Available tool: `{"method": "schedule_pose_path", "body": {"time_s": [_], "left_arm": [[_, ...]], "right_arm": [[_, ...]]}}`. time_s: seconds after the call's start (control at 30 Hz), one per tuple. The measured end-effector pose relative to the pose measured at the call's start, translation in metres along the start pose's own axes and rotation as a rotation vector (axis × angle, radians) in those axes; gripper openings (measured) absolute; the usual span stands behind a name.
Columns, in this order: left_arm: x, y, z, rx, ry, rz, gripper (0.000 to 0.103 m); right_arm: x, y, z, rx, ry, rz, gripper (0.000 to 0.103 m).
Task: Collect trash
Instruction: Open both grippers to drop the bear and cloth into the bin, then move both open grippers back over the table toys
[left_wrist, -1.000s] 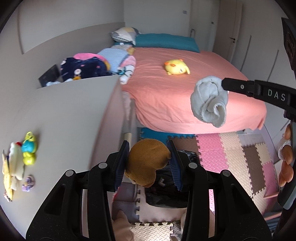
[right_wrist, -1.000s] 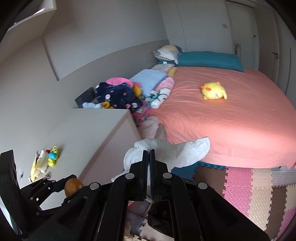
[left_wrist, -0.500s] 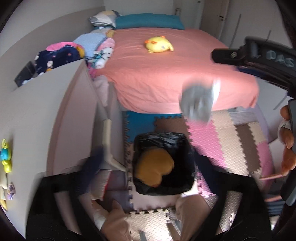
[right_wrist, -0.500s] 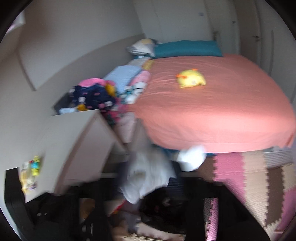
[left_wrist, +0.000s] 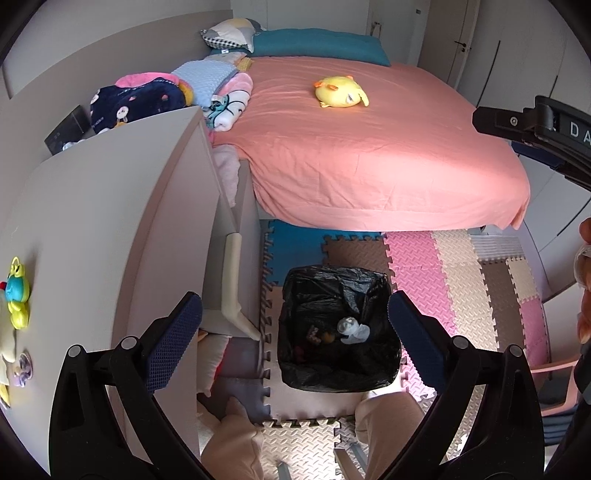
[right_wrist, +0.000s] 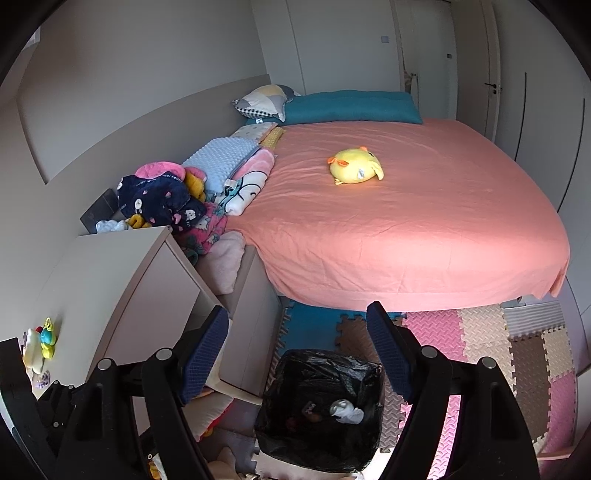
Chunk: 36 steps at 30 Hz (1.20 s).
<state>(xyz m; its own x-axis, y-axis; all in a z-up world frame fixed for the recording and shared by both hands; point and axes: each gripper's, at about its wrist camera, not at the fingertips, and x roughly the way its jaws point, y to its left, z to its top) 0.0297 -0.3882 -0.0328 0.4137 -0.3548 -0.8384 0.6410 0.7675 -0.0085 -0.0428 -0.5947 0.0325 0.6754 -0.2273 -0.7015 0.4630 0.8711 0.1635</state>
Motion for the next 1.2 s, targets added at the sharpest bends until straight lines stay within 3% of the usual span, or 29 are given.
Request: {"method": "schedule_pose_path", "body": {"time_s": [0.4,1.2], "left_arm": [[-0.018,0.039,-0.019,-0.069,-0.018,0.026,0.097],[-0.073,0.150,-0.078,-0.235,-0.056,0.152,0.097]], "right_arm": [[-0.004,0.047,-0.009,-0.064,0.002,0.045,0.078],[0.002,0.184,-0.051,-0.243,0.048,0.199,0.078]]}}
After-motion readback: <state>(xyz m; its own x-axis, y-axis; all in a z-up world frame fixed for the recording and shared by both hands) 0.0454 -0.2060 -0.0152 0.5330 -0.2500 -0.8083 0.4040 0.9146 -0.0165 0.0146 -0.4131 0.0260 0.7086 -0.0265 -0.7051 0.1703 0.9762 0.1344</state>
